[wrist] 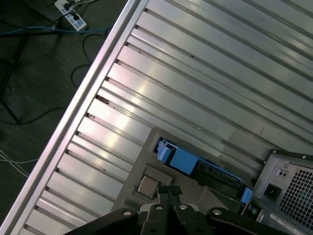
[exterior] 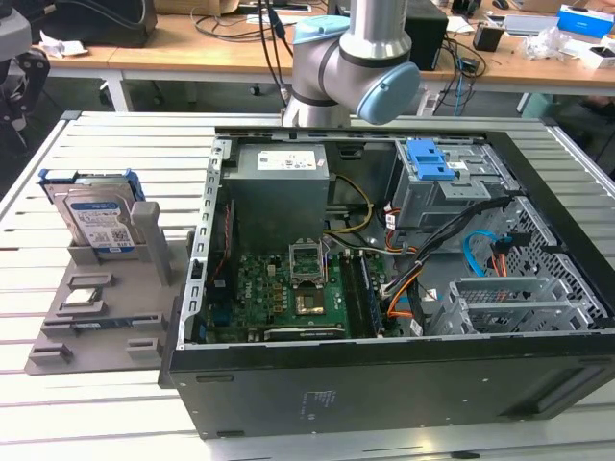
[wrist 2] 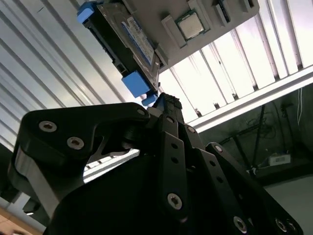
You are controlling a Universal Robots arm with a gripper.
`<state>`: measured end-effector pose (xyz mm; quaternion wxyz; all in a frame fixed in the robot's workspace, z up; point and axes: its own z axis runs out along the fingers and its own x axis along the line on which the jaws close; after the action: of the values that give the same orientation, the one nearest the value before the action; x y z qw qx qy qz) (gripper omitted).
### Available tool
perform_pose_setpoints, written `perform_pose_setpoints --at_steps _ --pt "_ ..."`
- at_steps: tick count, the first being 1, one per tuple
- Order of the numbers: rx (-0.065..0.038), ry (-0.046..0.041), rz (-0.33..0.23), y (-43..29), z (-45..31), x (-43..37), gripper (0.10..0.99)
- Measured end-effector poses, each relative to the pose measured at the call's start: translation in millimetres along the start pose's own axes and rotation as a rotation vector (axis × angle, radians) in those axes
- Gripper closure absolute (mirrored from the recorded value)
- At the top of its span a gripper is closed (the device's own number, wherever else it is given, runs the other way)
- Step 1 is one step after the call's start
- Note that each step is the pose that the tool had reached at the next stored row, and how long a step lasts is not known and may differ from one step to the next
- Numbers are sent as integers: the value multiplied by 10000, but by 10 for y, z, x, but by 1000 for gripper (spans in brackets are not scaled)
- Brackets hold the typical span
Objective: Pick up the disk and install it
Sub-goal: 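Pick up the disk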
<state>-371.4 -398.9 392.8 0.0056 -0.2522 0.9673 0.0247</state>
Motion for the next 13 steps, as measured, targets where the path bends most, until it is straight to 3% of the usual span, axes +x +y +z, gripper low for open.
perform_pose_setpoints --at_steps 13 --pt "-53 103 -2279 0 0 0 980"
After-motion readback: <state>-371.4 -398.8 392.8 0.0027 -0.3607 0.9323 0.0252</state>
